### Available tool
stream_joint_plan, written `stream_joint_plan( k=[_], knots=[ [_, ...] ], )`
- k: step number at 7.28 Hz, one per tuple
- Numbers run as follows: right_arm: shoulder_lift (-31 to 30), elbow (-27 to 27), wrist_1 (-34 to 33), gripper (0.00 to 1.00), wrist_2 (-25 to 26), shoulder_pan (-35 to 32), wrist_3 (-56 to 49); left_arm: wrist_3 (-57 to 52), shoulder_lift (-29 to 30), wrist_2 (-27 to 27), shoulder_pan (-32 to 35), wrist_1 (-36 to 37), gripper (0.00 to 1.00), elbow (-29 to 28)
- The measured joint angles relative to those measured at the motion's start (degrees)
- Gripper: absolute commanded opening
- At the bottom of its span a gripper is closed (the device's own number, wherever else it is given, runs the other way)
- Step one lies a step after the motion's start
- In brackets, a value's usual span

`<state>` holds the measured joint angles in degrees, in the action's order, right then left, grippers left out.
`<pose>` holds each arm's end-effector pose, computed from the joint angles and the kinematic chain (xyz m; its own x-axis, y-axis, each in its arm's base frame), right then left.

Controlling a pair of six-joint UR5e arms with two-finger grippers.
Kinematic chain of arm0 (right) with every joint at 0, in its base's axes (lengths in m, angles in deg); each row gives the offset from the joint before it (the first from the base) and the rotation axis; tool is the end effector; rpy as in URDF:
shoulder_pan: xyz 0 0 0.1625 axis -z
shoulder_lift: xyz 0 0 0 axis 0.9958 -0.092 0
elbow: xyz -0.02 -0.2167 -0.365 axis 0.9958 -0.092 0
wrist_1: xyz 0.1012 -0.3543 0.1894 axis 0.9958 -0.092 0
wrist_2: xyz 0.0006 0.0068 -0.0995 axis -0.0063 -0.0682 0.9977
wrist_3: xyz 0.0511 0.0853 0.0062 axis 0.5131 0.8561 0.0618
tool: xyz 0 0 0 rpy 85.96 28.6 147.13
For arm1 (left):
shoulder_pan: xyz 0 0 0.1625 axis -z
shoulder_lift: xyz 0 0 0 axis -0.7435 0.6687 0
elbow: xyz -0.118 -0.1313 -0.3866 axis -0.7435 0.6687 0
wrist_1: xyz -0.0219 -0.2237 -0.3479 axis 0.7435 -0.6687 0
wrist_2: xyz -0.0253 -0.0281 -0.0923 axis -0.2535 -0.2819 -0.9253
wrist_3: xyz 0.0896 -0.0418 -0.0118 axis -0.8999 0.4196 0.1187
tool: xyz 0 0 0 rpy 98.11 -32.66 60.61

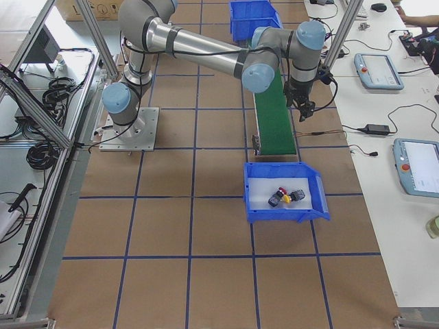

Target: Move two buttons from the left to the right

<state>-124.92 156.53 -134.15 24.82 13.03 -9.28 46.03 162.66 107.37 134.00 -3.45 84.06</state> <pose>-0.0857 -0.6879 0.4476 -0.9297 -0.3584 0.0851 -0.3668 0.9220 -0.1239 -0.0966 -0.5479 0.4517 -0.9972 0.0711 0.0213 0.0719 0.9966 0.0400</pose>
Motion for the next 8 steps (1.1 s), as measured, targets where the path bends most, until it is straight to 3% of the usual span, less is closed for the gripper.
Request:
stream_joint_plan(
  k=[4,6,8],
  knots=[
    [-7.9,5.9,1.7,1.0,-3.0,-17.2,22.7,0.0,0.0,0.1,0.0,0.0,1.0,0.0],
    [-14.1,11.4,3.0,1.0,-3.0,-19.4,30.1,0.0,0.0,0.1,0.0,0.0,1.0,0.0],
    [-18.7,13.4,8.5,1.0,-2.7,-19.4,34.4,0.0,0.0,0.1,0.0,0.0,1.0,0.1]
  ],
)
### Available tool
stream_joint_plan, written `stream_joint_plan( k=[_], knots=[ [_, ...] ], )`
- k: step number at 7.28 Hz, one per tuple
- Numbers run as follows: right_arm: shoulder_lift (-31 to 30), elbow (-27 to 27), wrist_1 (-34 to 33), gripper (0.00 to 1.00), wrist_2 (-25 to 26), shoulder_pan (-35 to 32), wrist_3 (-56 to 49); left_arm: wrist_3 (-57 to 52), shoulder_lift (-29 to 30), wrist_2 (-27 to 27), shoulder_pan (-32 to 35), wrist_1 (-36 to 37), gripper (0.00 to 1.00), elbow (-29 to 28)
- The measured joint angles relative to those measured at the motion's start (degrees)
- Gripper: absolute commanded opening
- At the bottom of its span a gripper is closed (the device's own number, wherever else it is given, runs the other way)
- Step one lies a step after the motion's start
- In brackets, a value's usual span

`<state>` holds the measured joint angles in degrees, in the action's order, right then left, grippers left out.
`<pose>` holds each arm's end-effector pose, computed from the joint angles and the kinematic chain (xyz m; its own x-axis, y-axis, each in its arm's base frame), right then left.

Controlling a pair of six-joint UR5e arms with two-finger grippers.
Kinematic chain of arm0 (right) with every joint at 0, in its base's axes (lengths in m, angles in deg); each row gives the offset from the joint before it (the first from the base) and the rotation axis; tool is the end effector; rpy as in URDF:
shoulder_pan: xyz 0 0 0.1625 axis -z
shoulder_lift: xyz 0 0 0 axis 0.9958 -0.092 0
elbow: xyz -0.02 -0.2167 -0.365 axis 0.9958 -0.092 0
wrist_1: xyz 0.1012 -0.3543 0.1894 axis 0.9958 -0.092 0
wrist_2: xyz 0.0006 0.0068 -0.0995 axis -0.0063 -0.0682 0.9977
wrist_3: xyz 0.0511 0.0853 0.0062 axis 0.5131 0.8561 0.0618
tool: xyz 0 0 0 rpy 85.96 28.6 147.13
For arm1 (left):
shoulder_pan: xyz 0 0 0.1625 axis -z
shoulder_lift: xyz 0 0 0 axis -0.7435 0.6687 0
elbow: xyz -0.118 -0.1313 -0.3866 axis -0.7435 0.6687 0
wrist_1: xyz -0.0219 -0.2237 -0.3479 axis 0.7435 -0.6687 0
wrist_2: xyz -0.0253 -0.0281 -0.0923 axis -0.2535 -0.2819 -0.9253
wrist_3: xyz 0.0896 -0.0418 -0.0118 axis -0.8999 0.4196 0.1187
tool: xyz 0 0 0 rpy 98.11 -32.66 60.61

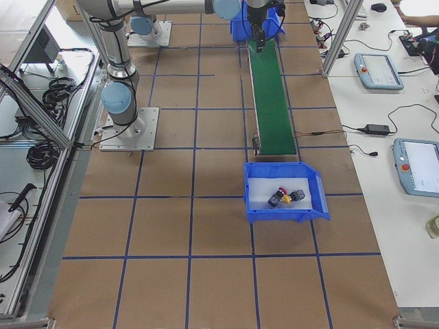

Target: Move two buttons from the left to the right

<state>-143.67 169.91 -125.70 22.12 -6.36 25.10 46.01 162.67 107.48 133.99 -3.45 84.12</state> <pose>0.1496 -0.5388 0.5141 -0.9919 -0.1158 -0.0514 -0.1102 0.9887 -0.1014 -0.0963 -0.5478 0.4511 -0.9973 0.0714 0.0196 0.0721 0.9965 0.0415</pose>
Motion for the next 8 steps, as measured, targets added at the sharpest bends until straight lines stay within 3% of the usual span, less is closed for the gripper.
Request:
stream_joint_plan(
  k=[3,8],
  knots=[
    [-3.8,2.4,4.2,1.0,1.7,0.2,4.2,0.0,0.0,0.0,0.0,0.0,1.0,0.0],
    [-4.2,3.3,5.9,1.0,3.6,1.1,4.4,0.0,0.1,-0.1,0.0,0.0,1.0,0.1]
  ],
)
